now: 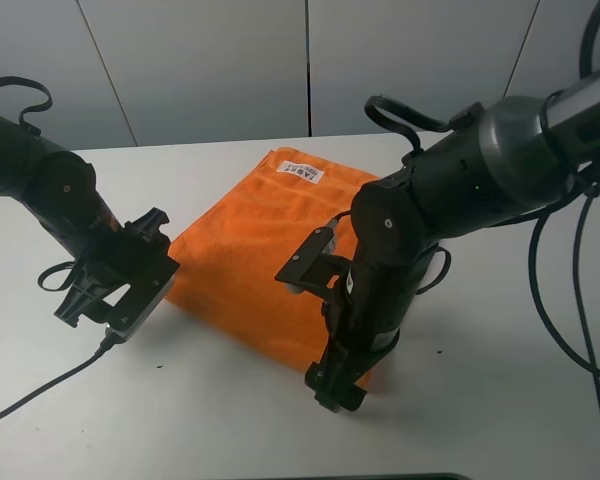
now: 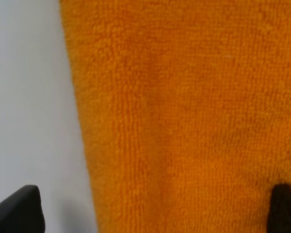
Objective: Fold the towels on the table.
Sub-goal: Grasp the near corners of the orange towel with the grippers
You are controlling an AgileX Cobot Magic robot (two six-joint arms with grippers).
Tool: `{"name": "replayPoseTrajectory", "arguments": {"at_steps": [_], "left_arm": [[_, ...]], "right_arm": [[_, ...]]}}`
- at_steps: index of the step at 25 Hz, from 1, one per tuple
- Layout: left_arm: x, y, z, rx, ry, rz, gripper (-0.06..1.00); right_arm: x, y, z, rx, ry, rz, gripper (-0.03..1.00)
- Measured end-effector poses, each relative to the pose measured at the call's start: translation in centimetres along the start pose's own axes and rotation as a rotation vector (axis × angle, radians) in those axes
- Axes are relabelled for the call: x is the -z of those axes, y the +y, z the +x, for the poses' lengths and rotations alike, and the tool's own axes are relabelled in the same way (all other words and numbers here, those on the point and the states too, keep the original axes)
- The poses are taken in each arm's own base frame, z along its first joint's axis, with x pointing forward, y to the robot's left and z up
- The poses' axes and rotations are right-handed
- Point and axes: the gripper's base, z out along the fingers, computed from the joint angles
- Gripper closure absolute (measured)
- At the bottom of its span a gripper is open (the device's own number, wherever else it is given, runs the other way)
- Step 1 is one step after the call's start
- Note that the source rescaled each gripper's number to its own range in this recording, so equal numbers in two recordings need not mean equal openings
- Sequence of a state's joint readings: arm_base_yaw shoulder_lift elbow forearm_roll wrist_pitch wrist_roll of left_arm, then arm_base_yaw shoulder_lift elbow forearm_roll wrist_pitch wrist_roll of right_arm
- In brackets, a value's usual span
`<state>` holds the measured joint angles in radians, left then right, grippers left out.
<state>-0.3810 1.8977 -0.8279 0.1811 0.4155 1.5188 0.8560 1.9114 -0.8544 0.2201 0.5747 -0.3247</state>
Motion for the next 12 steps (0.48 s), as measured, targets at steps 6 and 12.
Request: {"name": "replayPoseTrajectory", "arguments": {"at_steps": [6, 12], "left_arm": [[0.00, 0.00, 0.00, 0.002, 0.000, 0.000, -0.04], [0.00, 0.00, 0.00, 0.006, 0.000, 0.000, -0.04]], "right_arm": [[0.00, -0.09, -0.10, -0.031, -0.011, 0.010, -0.03], [-0.22, 0.54, -0.22, 0.026, -0.008, 0.048, -0.03]]}}
